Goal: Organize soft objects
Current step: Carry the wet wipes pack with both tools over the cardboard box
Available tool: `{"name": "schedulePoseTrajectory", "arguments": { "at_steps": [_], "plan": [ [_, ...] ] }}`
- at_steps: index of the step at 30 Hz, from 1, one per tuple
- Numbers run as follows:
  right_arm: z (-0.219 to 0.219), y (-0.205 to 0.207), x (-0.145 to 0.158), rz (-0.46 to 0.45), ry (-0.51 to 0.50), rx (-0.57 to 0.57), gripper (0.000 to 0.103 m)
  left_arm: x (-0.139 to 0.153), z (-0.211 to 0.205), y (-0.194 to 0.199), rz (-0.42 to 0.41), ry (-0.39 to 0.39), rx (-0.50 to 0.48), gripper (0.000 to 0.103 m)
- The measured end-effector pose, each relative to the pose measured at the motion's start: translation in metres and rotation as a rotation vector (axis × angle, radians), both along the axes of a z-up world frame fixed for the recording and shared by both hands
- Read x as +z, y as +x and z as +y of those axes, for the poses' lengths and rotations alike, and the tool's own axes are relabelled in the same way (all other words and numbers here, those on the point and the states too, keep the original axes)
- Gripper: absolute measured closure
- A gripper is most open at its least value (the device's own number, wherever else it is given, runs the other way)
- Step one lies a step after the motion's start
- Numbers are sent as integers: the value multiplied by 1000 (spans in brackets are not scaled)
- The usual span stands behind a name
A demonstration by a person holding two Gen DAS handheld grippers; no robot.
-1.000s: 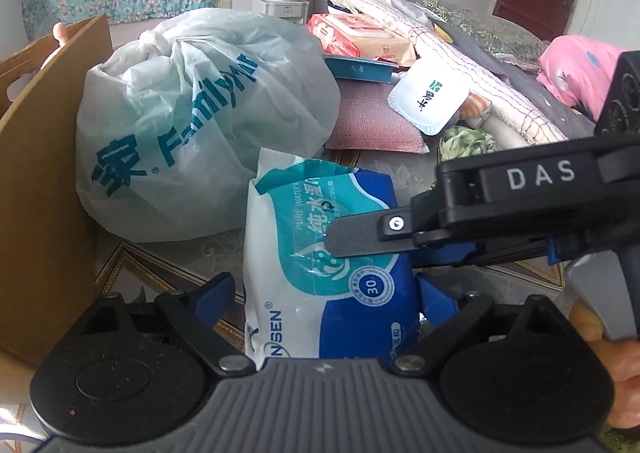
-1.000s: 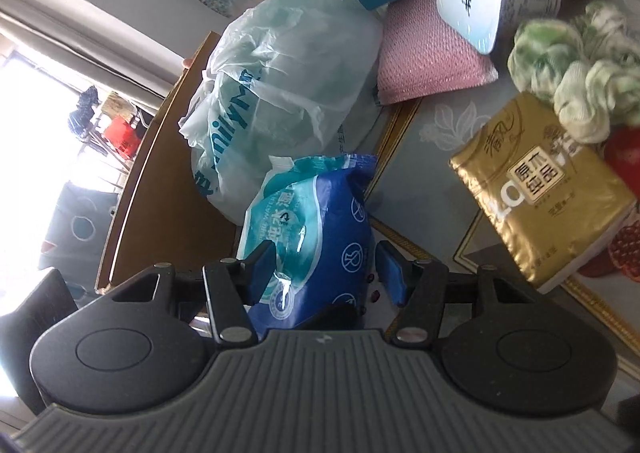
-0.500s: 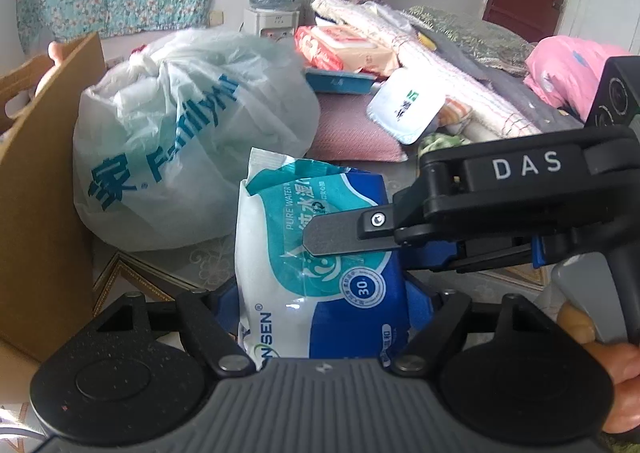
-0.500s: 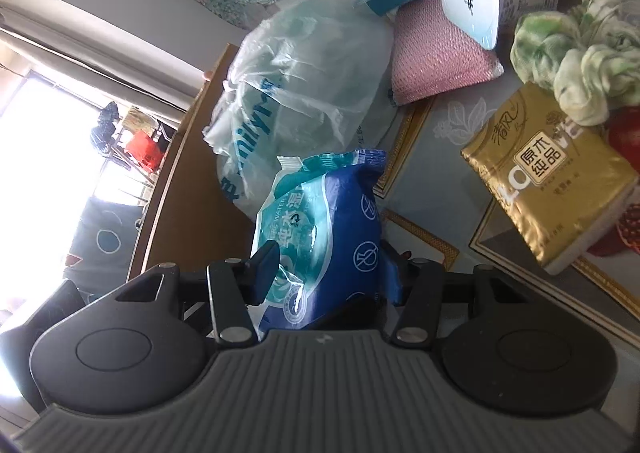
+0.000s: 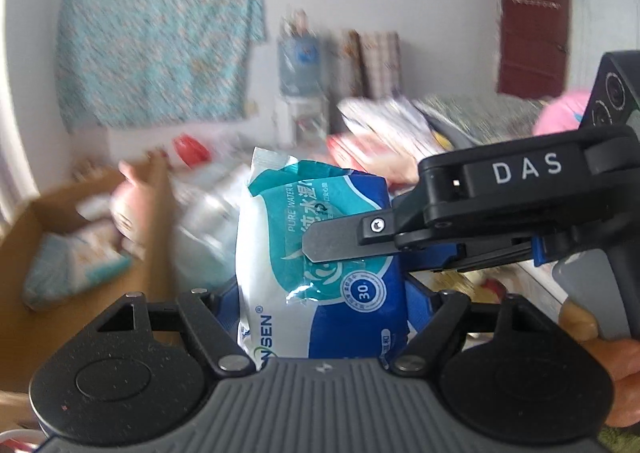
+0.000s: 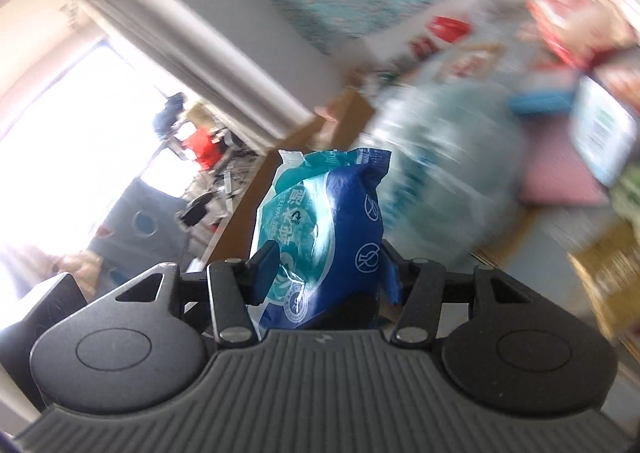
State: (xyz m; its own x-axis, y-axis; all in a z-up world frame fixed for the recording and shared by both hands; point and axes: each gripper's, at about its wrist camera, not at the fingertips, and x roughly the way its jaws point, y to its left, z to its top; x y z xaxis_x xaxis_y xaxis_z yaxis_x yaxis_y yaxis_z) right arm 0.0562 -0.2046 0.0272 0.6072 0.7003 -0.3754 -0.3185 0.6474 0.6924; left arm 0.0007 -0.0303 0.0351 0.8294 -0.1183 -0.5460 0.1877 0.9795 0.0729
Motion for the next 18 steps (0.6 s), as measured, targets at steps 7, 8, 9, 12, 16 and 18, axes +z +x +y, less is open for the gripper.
{"name": "schedulePoseTrajectory", "arguments": {
  "at_steps": [7, 8, 9, 12, 16, 18],
  "plan": [
    [72, 62, 45, -12, 18, 206, 50, 45, 59, 8, -33, 40, 144, 24],
    [84, 76, 48, 13, 30, 237, 50, 50, 73, 13, -21, 39, 167, 25],
    [97, 90, 48, 40, 38, 269, 50, 55, 84, 17, -7, 36, 185, 25],
    [140, 134, 48, 142, 40, 344, 50, 61, 128, 38, 73, 6, 244, 26],
    [202, 184, 36, 263, -23, 404, 50, 51, 182, 73, 202, -38, 322, 26],
    [232, 203, 23, 326, -64, 419, 49, 41, 206, 90, 265, -57, 355, 26]
  ]
}}
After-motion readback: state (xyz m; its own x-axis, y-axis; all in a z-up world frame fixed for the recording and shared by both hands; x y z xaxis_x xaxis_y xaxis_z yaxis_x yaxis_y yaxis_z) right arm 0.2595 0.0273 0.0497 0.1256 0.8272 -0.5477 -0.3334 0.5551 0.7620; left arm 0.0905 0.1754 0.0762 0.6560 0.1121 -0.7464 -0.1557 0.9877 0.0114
